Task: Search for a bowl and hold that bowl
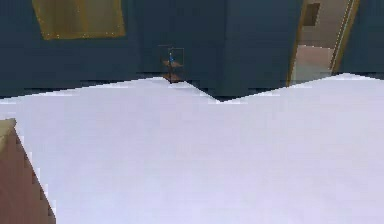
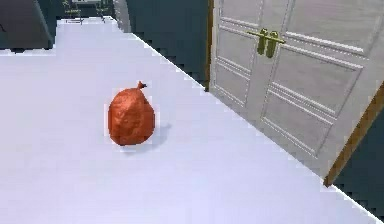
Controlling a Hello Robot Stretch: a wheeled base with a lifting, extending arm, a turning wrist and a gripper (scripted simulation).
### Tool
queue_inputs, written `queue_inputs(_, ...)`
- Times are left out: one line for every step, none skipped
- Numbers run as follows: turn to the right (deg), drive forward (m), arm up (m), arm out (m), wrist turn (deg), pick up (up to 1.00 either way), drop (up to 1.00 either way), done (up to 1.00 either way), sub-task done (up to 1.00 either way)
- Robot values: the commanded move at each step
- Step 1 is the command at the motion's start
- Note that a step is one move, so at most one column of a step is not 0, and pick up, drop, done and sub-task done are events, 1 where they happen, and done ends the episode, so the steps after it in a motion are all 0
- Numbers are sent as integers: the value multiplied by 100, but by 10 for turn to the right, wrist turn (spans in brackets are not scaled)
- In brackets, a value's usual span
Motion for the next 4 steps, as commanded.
queue_inputs(450, 0, 0, 0, 0, 0, 0, 0, 0)
queue_inputs(450, 0, 0, 0, 0, 0, 0, 0, 0)
queue_inputs(270, 0, 0, 0, 0, 0, 0, 0, 0)
queue_inputs(390, 0, 0, 0, 0, 0, 0, 0, 0)
